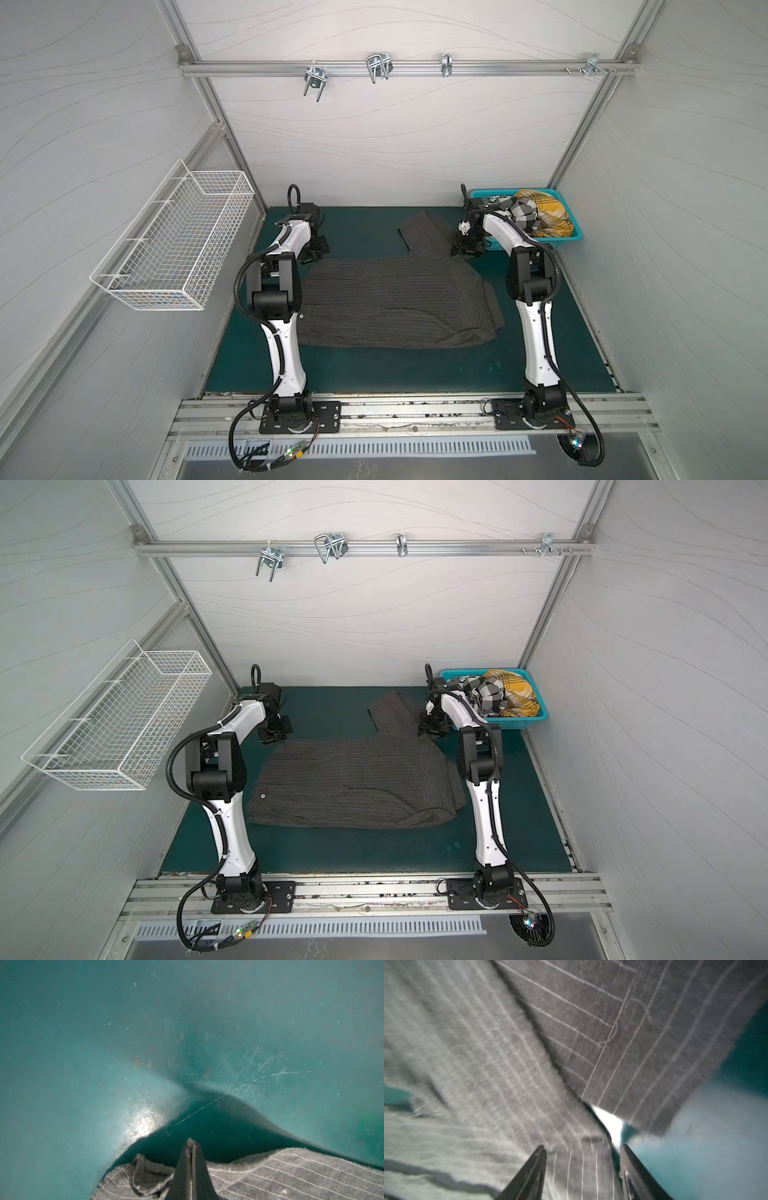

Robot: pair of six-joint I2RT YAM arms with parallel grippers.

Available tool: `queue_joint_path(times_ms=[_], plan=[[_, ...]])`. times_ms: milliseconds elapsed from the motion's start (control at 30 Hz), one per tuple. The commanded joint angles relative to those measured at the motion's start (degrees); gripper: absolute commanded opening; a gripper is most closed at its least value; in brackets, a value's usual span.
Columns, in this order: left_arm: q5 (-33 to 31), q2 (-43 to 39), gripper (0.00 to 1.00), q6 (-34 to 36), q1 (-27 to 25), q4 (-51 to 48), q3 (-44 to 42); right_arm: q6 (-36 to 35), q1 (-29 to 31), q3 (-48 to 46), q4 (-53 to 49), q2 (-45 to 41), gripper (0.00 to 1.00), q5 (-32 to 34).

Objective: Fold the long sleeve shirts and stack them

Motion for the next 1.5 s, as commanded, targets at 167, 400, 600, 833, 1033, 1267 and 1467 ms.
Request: queue_joint_path(times_ms=[167, 400, 600, 833, 1033, 1267, 1467], plan=[[-1.07, -0.14, 0.0, 0.76, -0.06, -0.19, 0.58, -0.89, 1.55, 8.25, -3.4, 7.31, 0.52, -2.38], [-1.24, 0.01, 0.0, 0.77, 0.0, -0.17, 0.82, -0.92, 1.62, 10.33, -4.34, 9.04, 0.29, -1.36], [-1.14, 0.02, 0.0, 0.53, 0.0, 0.13, 0.51, -0.87, 2.08, 10.65, -4.31, 8.54, 0.07, -0.08], [1.01, -1.43, 0.0, -2.42, 0.75, 3.31, 0.89, -0.61, 1.99, 12.81, -2.06, 2.36, 0.0, -1.97], [5.23, -5.69, 0.0, -9.56, 5.24, 7.54, -1.65, 1.16, 1.47, 2.53, 2.05, -11.77, 0.0, -2.16], [8.48, -14.55, 0.0, -12.46, 6.1, 13.49, -14.66, 2.82, 3.73, -20.51, 8.33, -28.29, 0.0, -1.75], [7.39, -24.84, 0.0, -14.43, 6.49, 18.67, -30.5, 8.15, 4.47, -34.94, 9.0, -35.48, 0.0, 2.29]])
